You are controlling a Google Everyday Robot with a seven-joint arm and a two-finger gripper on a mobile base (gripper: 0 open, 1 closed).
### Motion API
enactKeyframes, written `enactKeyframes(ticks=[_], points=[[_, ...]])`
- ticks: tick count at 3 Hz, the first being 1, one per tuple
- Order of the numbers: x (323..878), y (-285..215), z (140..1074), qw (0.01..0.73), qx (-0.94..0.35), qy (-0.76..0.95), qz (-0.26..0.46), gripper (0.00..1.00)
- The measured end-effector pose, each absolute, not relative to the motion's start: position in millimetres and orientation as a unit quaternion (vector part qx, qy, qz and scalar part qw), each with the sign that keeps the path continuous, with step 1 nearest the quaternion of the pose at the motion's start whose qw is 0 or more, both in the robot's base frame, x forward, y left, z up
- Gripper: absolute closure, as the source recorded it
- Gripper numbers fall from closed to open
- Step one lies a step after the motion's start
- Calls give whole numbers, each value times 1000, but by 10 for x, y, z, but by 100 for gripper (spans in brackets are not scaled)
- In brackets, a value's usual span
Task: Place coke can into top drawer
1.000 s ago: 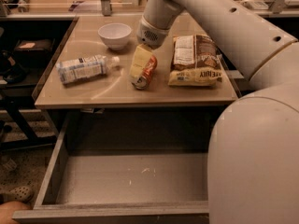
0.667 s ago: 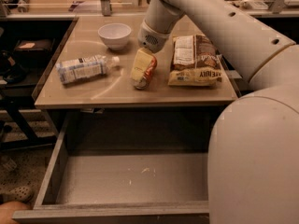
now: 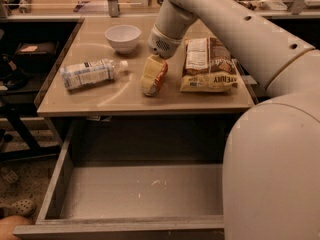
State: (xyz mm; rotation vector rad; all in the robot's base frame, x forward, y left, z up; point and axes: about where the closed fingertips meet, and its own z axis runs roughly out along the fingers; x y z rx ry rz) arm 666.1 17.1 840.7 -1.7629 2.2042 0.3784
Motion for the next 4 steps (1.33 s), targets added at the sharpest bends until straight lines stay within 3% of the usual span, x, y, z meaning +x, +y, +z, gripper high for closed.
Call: enactKeyframes(ticks=[3,4], points=[[6664,174,8428,150,-614,764,132,88],[6445,82,8588,163,-616,759,133,100]])
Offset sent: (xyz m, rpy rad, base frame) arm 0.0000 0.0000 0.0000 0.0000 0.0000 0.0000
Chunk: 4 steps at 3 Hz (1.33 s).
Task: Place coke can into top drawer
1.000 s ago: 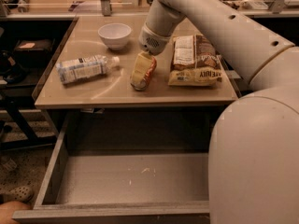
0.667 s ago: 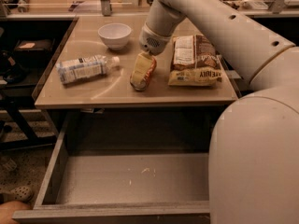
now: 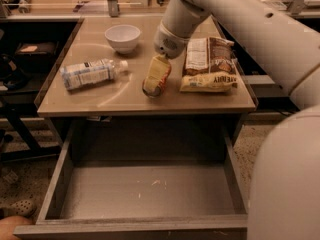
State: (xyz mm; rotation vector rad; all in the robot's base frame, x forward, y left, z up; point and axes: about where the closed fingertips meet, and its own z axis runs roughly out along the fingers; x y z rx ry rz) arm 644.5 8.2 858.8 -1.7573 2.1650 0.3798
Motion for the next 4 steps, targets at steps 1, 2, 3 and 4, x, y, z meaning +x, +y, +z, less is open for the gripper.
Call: enactKeyframes(ticks=[1,2,3,4], points=[[6030,-62,8748,185,-603,764,135,100],[5519,-265,8625,200,-580,776,146,100],[5522,-260,8630,200,-581,776,146,100],[5290,-265,8609,187,-573,786,141,100]])
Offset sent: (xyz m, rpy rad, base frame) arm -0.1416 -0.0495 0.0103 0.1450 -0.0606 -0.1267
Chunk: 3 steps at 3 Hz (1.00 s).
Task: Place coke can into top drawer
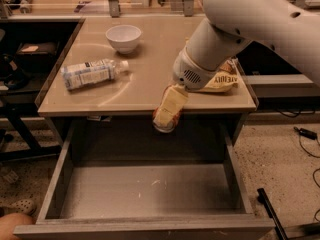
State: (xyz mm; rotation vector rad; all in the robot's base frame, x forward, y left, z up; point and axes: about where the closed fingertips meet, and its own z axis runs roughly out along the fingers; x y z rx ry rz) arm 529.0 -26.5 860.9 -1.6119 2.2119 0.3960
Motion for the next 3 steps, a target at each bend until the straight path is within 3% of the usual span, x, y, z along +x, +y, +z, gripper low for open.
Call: enactKeyframes(ticks=[2,3], points=[[4636,-175,8267,177,-524,817,160,100],[4636,-175,8268,177,-524,817,160,100]])
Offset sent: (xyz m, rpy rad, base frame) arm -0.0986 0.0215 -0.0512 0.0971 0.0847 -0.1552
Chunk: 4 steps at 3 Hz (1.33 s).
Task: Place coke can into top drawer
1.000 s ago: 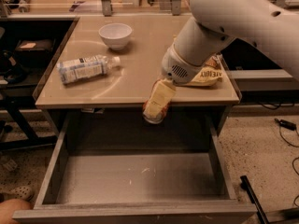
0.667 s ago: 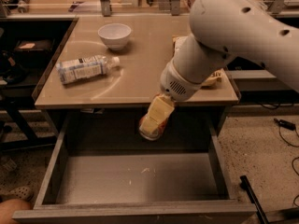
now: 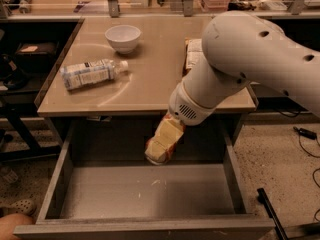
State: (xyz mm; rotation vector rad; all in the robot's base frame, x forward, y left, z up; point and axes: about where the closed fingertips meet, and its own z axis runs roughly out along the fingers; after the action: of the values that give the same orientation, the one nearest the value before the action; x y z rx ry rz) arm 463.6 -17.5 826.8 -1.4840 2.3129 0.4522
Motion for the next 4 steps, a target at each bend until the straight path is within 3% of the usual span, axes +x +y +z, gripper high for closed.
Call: enactKeyframes(ticks=[4], points=[[4685,32,7154,230,-471,828,197,100]])
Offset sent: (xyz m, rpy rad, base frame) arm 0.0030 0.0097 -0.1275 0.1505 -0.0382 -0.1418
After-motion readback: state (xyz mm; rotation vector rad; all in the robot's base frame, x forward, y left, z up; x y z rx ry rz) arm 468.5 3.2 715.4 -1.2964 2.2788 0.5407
